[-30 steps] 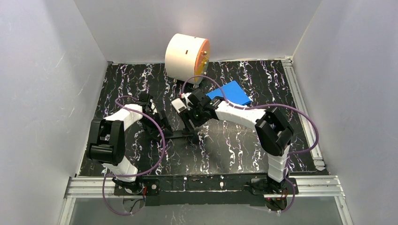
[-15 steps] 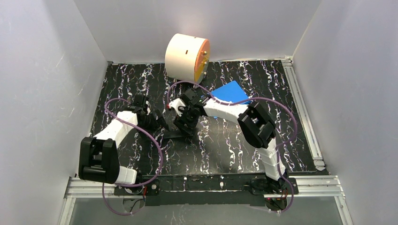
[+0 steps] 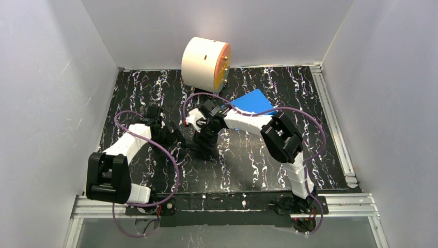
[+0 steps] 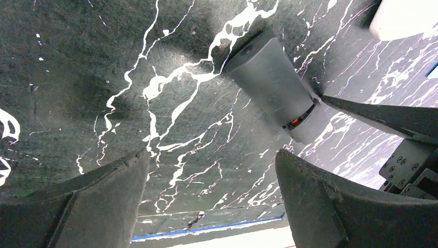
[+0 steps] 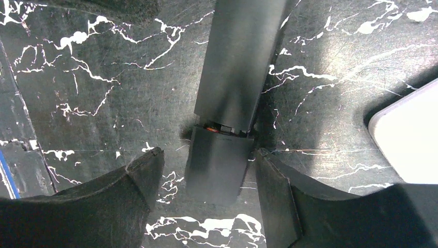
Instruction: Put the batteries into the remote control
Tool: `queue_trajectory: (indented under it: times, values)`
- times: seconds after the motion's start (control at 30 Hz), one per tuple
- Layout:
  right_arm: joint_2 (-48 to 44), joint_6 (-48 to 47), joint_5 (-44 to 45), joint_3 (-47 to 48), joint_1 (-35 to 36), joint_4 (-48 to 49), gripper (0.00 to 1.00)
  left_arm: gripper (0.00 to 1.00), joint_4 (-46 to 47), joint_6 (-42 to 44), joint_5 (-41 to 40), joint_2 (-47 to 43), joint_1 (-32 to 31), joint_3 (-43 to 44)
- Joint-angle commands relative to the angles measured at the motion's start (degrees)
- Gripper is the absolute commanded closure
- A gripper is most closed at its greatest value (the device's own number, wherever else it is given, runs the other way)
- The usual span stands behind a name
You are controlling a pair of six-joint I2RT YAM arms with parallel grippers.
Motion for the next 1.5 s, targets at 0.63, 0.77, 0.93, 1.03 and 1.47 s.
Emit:
queue_trajectory:
  times: [0.63,0.77,0.93,1.03,1.47]
  values:
    - [-3.9,16.4,5.4,-1.8,-2.0,1.9,0.23,0.10,2.9,-0.6,3.3,-0.3,0.1,-2.2]
    - [-1.3,14.4,0.9,-0.9,-2.1,-2.2,0.25,0.10,2.9,-0.4,3.4,-0.1,0.1,-2.0]
    - [0.1,13.7,-5.7,-1.8,-2.1,-1.0,0.25,0.10,2.9,-0.3,3.5,-0.1,0.1,-2.0]
    - [1.6,13.9,-8.1,-1.4,-2.0,-0.6,0.25,0.10,2.9,-0.2,3.6,-0.2,0.1,-1.9]
    - [-0.9,19.4,-7.6,-2.6,-2.1,4.7,0.29,0.10,3.1,-0.2,3.8,-0.4,0.1,-2.0]
